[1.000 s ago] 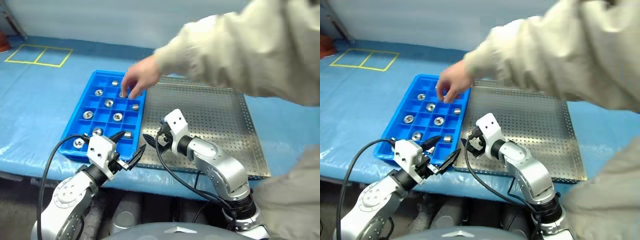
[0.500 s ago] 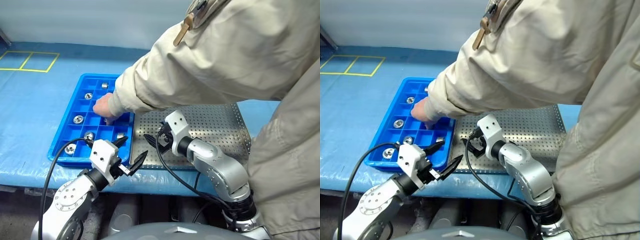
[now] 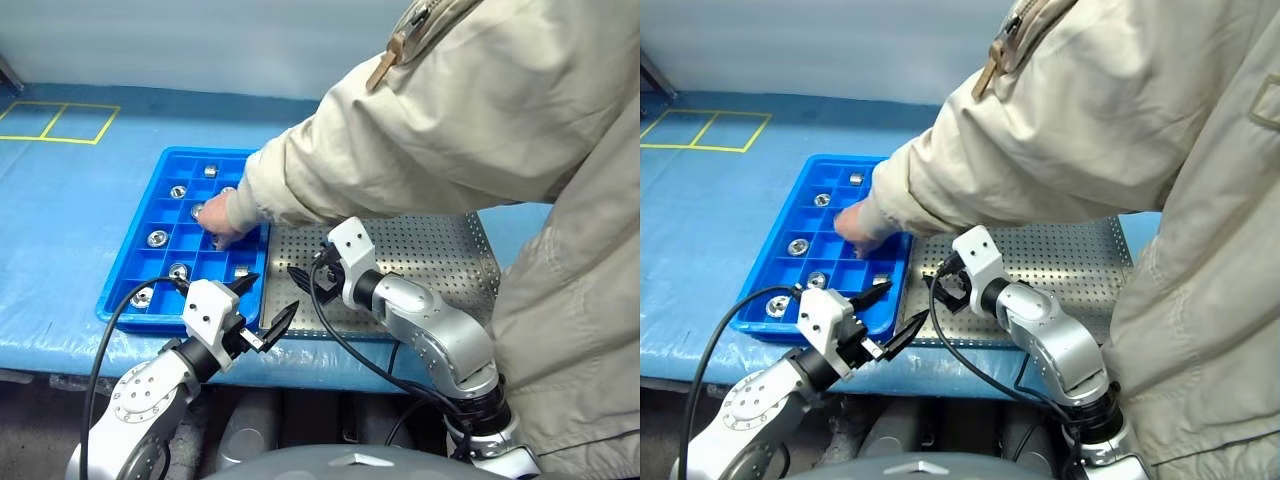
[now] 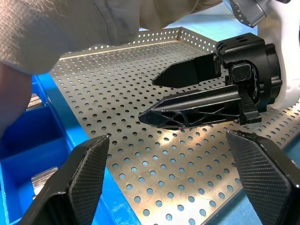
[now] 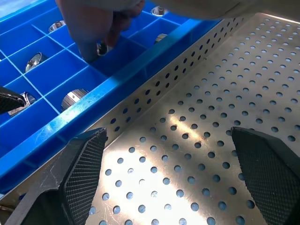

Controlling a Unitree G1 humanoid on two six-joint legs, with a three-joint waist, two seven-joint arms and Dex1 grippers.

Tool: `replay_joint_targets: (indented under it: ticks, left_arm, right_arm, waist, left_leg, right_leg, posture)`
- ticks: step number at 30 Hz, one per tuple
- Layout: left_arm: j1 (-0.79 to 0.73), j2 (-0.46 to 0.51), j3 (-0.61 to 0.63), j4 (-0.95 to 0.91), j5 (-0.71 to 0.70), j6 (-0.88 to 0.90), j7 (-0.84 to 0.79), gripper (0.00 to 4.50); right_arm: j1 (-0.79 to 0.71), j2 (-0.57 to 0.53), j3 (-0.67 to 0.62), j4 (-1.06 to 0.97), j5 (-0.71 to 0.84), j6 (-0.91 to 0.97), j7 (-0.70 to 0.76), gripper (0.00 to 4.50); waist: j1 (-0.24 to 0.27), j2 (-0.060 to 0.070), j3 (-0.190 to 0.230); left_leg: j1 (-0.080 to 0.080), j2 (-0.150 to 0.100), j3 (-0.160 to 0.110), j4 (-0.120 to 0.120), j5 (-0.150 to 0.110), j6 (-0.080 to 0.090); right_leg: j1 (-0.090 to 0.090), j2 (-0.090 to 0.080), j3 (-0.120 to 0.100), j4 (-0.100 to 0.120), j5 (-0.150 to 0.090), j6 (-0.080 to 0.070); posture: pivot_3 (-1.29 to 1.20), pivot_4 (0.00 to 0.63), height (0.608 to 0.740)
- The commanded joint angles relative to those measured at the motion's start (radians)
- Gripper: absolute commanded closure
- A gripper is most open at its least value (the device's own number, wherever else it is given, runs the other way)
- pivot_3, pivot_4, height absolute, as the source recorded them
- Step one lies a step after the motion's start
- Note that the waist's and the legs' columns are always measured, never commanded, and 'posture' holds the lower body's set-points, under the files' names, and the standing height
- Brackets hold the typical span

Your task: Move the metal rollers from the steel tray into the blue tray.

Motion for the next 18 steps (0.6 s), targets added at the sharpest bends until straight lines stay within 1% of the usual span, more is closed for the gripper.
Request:
replay_joint_targets:
  ticks: [1, 18]
  left_arm:
    - [0.0, 0.002, 0.0, -0.023, -0.009, -0.026, -0.009, 0.13]
    - [-0.004, 0.005, 0.004, -0.019, -0.01, -0.03, -0.025, 0.13]
  right_arm:
    - [-0.018, 0.002, 0.0, -0.019, 0.008, -0.021, 0.003, 0.02]
    - [-0.03, -0.001, 0.007, -0.011, 0.009, -0.027, 0.006, 0.02]
  waist:
    - [0.0, 0.0, 0.0]
    - [0.001, 0.0, 0.0]
  left_leg:
    - [0.0, 0.0, 0.0, 0.0, 0.0, 0.0]
    - [0.0, 0.0, 0.0, 0.0, 0.0, 0.0]
  right_leg:
    - [0.0, 0.0, 0.0, 0.0, 0.0, 0.0]
    - [0.0, 0.0, 0.0, 0.0, 0.0, 0.0]
  posture:
    - [0.24, 0.15, 0.74]
    - [0.25, 0.15, 0.74]
